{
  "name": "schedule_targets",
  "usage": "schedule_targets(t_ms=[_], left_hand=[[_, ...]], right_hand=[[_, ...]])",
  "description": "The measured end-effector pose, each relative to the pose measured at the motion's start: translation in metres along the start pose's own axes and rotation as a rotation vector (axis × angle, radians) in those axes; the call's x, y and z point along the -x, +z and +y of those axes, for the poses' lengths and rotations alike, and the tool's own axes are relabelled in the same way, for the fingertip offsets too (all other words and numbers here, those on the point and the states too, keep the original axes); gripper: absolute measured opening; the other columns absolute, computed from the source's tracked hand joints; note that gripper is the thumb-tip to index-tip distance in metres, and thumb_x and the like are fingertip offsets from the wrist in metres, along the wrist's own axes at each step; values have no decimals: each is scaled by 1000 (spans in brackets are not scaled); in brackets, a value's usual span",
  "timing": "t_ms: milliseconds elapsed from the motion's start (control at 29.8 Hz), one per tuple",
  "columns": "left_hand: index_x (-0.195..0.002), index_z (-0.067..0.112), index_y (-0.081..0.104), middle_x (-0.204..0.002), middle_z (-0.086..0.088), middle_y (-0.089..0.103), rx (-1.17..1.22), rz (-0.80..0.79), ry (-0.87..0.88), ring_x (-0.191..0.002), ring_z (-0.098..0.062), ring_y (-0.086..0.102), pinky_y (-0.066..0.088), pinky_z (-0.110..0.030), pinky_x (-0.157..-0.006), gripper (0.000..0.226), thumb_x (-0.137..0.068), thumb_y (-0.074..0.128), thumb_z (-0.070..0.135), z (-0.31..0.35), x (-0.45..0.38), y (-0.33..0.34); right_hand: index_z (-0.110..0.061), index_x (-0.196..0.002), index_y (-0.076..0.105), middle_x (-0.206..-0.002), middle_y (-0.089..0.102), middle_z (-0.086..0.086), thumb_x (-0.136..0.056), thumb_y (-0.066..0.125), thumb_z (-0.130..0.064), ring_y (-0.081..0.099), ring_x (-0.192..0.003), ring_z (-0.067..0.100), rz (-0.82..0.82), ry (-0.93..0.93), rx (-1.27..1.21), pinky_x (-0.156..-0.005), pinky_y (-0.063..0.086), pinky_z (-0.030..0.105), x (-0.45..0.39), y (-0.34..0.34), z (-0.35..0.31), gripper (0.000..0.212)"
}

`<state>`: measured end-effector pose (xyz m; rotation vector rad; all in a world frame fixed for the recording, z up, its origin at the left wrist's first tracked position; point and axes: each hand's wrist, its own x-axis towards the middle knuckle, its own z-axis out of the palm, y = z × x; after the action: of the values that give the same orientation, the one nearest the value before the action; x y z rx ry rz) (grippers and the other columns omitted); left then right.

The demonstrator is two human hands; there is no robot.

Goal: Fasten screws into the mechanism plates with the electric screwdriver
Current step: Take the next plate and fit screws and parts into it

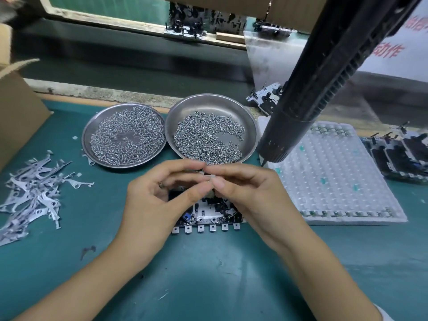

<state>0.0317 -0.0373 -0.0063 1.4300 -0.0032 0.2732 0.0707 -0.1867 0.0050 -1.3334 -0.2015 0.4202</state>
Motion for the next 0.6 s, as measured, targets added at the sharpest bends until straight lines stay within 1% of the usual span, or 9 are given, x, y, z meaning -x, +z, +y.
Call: schedule_targets(t_ms=[34, 101, 235, 302, 369, 436, 503, 570, 604], left_hand=[[-91, 28, 73, -80, 2, 75, -9, -43, 2, -74, -6, 70, 51, -13, -65, 29, -63, 75, 23, 1, 0, -1], [-94, 29, 74, -82, 2, 74, -43, -121, 11, -75, -5, 68, 51, -13, -66, 30, -65, 73, 25, 3, 1, -2], [-94, 32, 75, -90, 9, 72, -109, -206, 72, -88, -6, 66, 48, -13, -79, 20, -77, 66, 27, 2, 3, -4], [-93, 34, 75, -92, 9, 72, -132, -178, 78, -89, -5, 65, 47, -12, -80, 22, -77, 64, 25, 1, 3, -5], [-89, 40, 75, -90, 11, 72, -131, -92, 63, -85, -1, 65, 47, -10, -77, 21, -73, 65, 30, 1, 1, -6], [-86, 43, 74, -86, 13, 73, -127, 6, 43, -78, 0, 65, 48, -8, -72, 19, -70, 65, 37, 0, -2, -7], [-86, 43, 74, -86, 13, 73, -124, 62, 40, -78, -1, 66, 48, -6, -70, 19, -71, 66, 37, -2, -6, -9], [-87, 40, 75, -87, 12, 74, -116, 97, 40, -79, 0, 67, 49, -7, -72, 18, -72, 68, 32, -5, -8, -10], [-86, 38, 75, -86, 11, 74, -114, 112, 37, -78, 0, 67, 49, -8, -72, 17, -72, 69, 29, -7, -8, -9]], right_hand=[[-14, -88, 77, -80, 69, 6, -70, 77, -7, 65, -80, 17, -38, 53, -38, -82, 53, 25, -1, -3, -2, 20], [-12, -89, 76, -73, 64, 0, -70, 70, 0, 62, -75, 15, -126, 128, -87, -80, 52, 24, -1, -9, -7, 24], [-16, -87, 76, -76, 68, 0, -73, 67, 2, 65, -72, 9, -218, 194, -61, -71, 52, 17, 0, -16, -17, 25], [-16, -87, 76, -74, 69, -1, -74, 71, -1, 64, -67, 7, -239, 224, 10, -67, 51, 16, 3, -25, -26, 20], [-14, -84, 77, -72, 69, 2, -74, 75, -9, 62, -63, 8, -197, 233, 156, -62, 51, 16, 7, -42, -40, 12], [-11, -82, 76, -71, 70, 4, -76, 72, -12, 62, -61, 10, -35, 224, 391, -59, 51, 17, 10, -67, -56, 7], [-8, -86, 74, -71, 71, 3, -84, 68, -5, 62, -60, 9, 264, 155, 675, -59, 52, 16, 6, -96, -67, 7], [-8, -95, 73, -82, 72, 3, -88, 62, -3, 62, -68, 8, 560, 1, 968, -64, 50, 15, -5, -123, -73, 14], [-8, -100, 72, -90, 71, 4, -89, 59, -2, 61, -75, 10, 629, -73, 1079, -68, 47, 16, -13, -133, -74, 19]])
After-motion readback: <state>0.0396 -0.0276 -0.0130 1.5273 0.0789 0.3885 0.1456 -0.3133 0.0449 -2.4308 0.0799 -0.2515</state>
